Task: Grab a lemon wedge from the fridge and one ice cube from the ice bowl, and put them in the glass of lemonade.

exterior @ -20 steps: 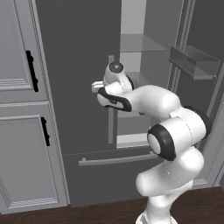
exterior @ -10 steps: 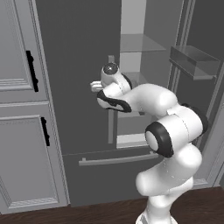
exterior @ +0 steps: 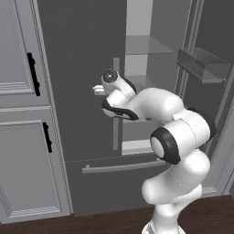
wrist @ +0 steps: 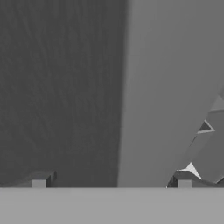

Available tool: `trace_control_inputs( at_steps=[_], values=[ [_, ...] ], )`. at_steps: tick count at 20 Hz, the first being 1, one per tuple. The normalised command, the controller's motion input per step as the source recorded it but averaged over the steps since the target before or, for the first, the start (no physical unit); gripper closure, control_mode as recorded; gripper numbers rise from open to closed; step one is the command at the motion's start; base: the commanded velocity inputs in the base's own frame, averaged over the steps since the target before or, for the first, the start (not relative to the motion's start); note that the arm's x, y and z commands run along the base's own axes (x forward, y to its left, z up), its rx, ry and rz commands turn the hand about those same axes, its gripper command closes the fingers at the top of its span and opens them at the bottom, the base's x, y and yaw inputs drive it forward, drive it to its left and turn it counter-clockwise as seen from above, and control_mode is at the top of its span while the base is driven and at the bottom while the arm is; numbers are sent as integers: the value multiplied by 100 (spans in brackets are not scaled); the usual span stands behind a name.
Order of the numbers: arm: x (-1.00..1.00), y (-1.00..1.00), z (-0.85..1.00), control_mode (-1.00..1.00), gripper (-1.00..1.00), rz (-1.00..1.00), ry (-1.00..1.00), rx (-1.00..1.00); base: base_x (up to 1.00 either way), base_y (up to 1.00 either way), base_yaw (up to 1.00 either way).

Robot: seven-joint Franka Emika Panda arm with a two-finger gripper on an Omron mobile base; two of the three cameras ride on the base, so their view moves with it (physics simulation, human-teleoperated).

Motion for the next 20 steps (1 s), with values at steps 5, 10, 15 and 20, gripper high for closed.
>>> trace_control_inputs(
  at_steps=[5,10,15,20],
  values=[
    [22,-24,-15,-100,-100,-2,0,0,0,0,0],
    [0,-34,-17,-100,-100,0,-9,0,0,0,0],
    [23,-6,-21,-100,-100,1,-8,1,0,0,0],
    [42,0,-7,-100,-100,3,-1,1,0,0,0]
  ],
)
